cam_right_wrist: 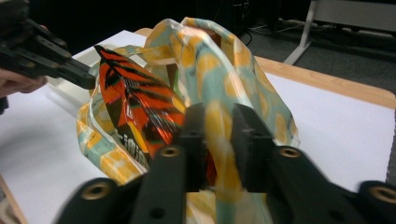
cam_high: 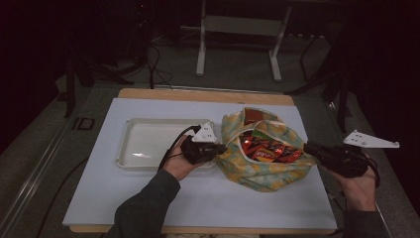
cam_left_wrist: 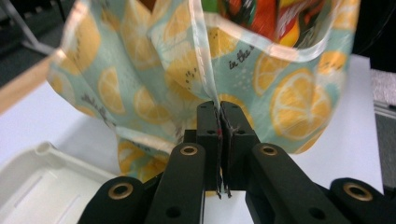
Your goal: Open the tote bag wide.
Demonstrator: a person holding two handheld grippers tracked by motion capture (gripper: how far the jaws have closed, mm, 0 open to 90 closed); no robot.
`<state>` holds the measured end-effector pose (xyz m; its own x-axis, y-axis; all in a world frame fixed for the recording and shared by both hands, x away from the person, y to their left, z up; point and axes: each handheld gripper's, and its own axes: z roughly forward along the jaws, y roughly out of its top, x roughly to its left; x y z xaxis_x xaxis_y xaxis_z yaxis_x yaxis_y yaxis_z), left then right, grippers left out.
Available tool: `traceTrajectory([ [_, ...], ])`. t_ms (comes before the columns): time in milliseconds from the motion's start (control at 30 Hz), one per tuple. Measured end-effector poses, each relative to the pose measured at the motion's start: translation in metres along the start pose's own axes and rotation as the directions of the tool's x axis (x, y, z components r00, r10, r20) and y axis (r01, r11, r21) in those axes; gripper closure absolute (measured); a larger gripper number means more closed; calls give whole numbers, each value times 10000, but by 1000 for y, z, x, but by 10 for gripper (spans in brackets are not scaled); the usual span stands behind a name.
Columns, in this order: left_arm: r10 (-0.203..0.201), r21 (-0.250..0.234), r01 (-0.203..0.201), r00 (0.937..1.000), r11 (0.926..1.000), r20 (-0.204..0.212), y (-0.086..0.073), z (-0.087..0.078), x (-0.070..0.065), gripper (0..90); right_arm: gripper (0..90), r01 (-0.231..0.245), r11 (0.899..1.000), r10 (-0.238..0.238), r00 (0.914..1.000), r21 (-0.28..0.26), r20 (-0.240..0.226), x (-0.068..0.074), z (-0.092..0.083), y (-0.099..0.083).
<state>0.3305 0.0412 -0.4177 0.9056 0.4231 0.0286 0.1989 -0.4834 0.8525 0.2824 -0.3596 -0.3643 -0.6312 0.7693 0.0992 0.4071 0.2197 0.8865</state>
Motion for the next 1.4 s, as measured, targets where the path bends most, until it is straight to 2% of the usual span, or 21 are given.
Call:
traceTrajectory([
  [100,75,-636,-72,10000,9979,41,2,-10,-3,874,872,119,9998,-117,9999,-149,89,4,3,3],
  [167,115,-1024,-103,9999,9947,114,4,-17,-5,874,891,159,9995,-155,9998,-281,115,7,2,4],
  [333,376,-1535,-348,9992,9875,149,8,-32,-10,879,897,346,9983,-341,9993,-458,117,11,-4,7],
  [467,545,-1915,-507,9984,9802,149,14,-40,-14,879,815,392,9984,-387,9992,-410,108,13,-3,10],
  [667,925,-2310,-837,9953,9694,277,23,-47,-22,879,696,302,9987,-285,9987,-407,413,11,5,16],
  [800,1121,-2357,-1031,9934,9663,252,27,-49,-27,879,583,398,9989,-376,9958,-240,833,10,13,21],
  [933,1194,-2371,-1099,9925,9652,257,30,-50,-28,878,527,311,9994,-328,9936,173,1084,3,23,24],
  [1000,1195,-2380,-1091,9924,9651,294,30,-50,-28,878,527,369,9982,-425,9919,480,1201,1,29,24],
  [1100,1182,-2414,-1075,9925,9645,303,30,-50,-29,878,591,501,9935,-635,9892,1021,1318,-1,38,24],
  [1133,1198,-2407,-1090,9923,9644,305,31,-51,-29,877,635,506,9930,-649,9886,1064,1360,-1,39,24],
  [1167,1218,-2418,-1115,9922,9639,280,31,-51,-29,877,717,500,9927,-651,9883,1101,1379,-1,39,24],
  [1200,1206,-2443,-1106,9923,9634,265,31,-52,-29,877,785,490,9933,-630,9890,1049,1339,0,39,24],
  [1267,1163,-2489,-1075,9930,9625,208,31,-53,-29,877,859,494,9950,-608,9892,871,1335,1,35,25],
  [1400,1182,-2480,-1084,9927,9627,248,30,-54,-29,877,887,528,9975,-587,9894,475,1326,3,24,26],
])
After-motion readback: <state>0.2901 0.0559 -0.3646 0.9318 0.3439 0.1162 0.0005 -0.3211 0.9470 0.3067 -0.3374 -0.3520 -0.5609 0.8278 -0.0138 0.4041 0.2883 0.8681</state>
